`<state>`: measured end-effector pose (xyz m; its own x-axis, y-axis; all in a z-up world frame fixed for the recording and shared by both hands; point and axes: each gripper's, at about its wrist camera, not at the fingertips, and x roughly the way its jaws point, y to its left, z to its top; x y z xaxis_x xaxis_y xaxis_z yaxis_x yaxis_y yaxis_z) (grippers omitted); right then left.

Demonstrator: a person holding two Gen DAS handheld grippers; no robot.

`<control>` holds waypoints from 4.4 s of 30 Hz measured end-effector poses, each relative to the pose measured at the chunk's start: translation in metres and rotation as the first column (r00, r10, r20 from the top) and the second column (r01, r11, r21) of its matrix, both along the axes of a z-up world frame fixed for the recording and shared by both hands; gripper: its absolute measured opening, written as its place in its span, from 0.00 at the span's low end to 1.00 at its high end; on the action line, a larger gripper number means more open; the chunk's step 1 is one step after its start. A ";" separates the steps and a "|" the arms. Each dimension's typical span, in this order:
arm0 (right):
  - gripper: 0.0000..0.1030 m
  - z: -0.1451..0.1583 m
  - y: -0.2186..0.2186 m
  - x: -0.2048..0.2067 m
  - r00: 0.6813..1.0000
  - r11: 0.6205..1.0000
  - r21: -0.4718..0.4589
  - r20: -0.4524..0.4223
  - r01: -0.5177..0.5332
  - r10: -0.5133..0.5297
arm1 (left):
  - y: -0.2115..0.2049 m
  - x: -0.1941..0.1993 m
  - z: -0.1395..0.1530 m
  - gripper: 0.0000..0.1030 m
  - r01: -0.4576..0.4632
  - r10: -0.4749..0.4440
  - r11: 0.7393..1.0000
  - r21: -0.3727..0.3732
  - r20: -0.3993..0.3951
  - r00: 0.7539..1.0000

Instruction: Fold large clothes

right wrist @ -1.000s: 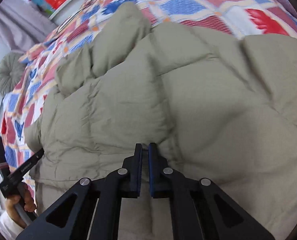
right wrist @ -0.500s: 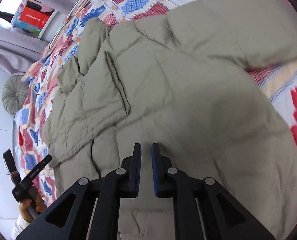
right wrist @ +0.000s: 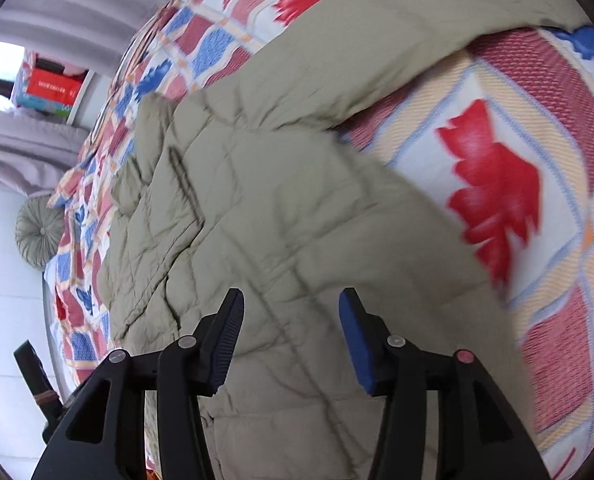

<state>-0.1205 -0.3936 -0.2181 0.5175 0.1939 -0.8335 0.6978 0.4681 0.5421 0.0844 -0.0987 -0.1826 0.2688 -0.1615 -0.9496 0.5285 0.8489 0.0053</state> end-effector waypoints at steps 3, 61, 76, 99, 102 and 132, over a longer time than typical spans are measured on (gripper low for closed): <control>0.56 -0.001 -0.024 -0.019 0.998 0.998 0.012 0.009 0.061 -0.061 | -0.020 -0.009 0.001 1.00 0.028 -0.028 1.000 -0.014 -0.011 1.000; 0.08 0.068 -0.015 0.200 0.858 0.937 -0.125 0.378 -0.326 0.348 | 0.022 0.079 0.021 1.00 -0.181 0.181 0.983 -0.014 0.149 0.972; 0.56 -0.031 0.044 0.208 0.930 0.932 0.067 0.118 -0.356 0.347 | 0.051 0.084 -0.018 1.00 -0.213 0.214 0.977 -0.024 0.087 0.973; 0.29 0.027 0.134 0.280 0.807 0.817 -0.194 0.148 -0.543 0.572 | 0.121 0.140 -0.015 1.00 -0.385 0.358 0.860 -0.335 -0.144 0.923; 0.64 0.003 0.162 0.276 0.773 0.775 -0.145 0.083 -0.615 0.629 | 0.118 0.140 -0.019 1.00 -0.390 0.349 0.849 -0.357 -0.177 0.920; 0.12 -0.021 -0.036 0.148 0.934 0.830 -0.437 -0.236 -0.348 0.268 | 0.031 0.138 -0.078 0.09 -0.209 0.198 0.965 -0.158 -0.084 0.977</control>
